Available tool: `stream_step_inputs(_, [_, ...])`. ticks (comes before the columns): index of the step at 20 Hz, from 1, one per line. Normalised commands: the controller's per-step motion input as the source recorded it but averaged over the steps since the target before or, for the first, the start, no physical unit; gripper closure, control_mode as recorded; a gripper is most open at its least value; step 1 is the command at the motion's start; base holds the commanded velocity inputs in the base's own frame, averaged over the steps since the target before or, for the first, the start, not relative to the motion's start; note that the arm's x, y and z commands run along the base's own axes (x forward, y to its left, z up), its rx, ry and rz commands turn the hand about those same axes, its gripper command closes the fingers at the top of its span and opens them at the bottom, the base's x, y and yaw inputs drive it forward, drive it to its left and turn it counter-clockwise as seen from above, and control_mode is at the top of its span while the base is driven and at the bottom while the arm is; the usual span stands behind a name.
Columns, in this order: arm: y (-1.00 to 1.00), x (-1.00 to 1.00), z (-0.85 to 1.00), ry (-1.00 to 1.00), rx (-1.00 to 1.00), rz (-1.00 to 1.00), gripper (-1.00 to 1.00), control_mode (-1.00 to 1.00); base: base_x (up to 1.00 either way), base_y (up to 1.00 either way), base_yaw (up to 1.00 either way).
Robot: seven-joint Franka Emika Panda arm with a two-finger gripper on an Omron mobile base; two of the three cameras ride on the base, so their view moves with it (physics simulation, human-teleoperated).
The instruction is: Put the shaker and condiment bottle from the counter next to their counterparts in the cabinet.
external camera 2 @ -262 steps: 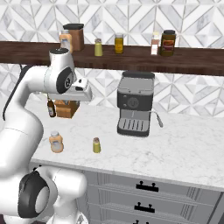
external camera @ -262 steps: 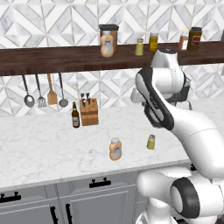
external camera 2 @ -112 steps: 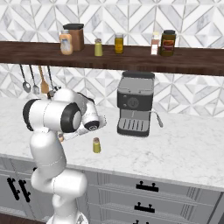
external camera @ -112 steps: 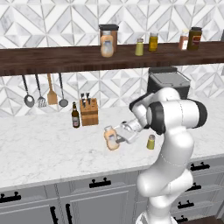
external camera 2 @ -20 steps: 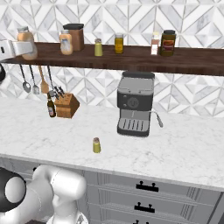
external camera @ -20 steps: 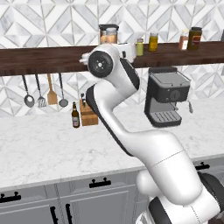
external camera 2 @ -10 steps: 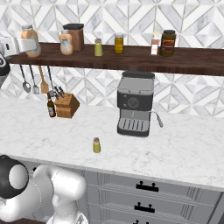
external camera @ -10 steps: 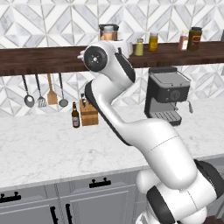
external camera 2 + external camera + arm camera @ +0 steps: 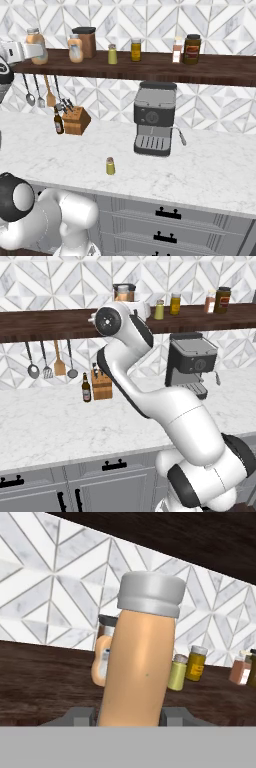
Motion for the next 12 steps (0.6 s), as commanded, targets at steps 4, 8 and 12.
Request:
stream_step_inputs(4, [0.00,0.23,-0.14,0.00,0.00,0.00,1.00,-1.00,0.00,0.00,0.00])
stream_step_inputs(8, [0.00,0.25,-0.18,0.00,0.00,0.00,1.00,-1.00,0.00,0.00,0.00])
stream_step_inputs(12, [0.00,0.24,-0.02,0.00,0.00,0.00,1.00,-1.00,0.00,0.00,0.00])
